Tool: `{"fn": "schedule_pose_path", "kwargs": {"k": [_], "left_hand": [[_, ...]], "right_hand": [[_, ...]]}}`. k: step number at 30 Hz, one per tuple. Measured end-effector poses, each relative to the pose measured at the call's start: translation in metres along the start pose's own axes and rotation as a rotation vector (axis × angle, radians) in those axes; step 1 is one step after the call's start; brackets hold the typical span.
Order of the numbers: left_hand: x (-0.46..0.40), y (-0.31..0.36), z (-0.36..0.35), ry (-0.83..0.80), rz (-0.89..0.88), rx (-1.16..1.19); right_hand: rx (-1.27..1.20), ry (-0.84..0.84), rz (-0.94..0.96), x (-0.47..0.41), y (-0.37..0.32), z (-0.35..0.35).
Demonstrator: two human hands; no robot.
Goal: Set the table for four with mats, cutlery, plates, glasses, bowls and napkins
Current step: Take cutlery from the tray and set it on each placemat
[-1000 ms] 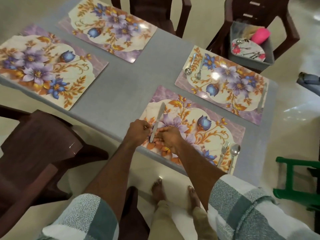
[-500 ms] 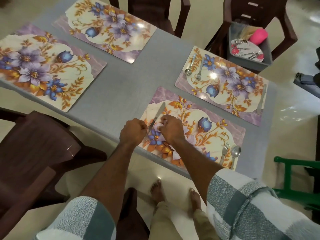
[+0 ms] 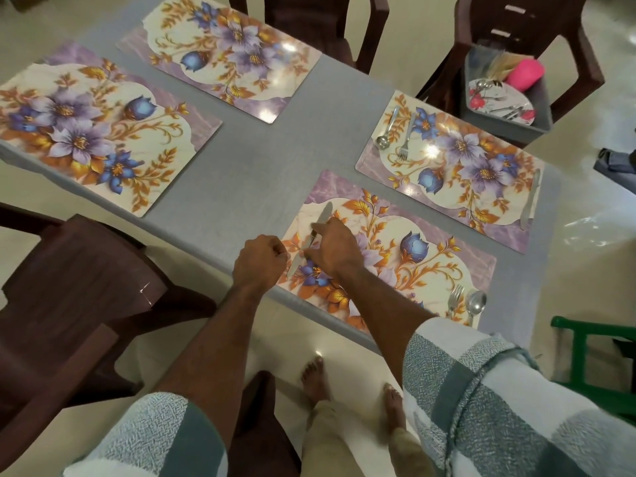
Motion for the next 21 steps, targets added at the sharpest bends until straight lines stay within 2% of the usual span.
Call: {"fn": "schedule_pose_path", "kwargs": {"k": [11,21], "left_hand": [[0.002,-0.011,0.012,0.017,0.027,0.023],[0.005,-0.008,0.010,0.011,0.031,0.020]], "right_hand": [[0.071,0.071,0.065,0.000,-0.020,-0.003],[0.011,0.064,0.038,0.001,-0.023,-0.004]]}}
Point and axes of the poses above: each hand's wrist, its own x-axis away from the middle knuckle, its own z-axis out of the back of the hand, y = z × x, the point moved 7 cm from there along -x, towards the middle knuckle, and after that the axes turned 10 degrees about -z, right-handed, at the moved point
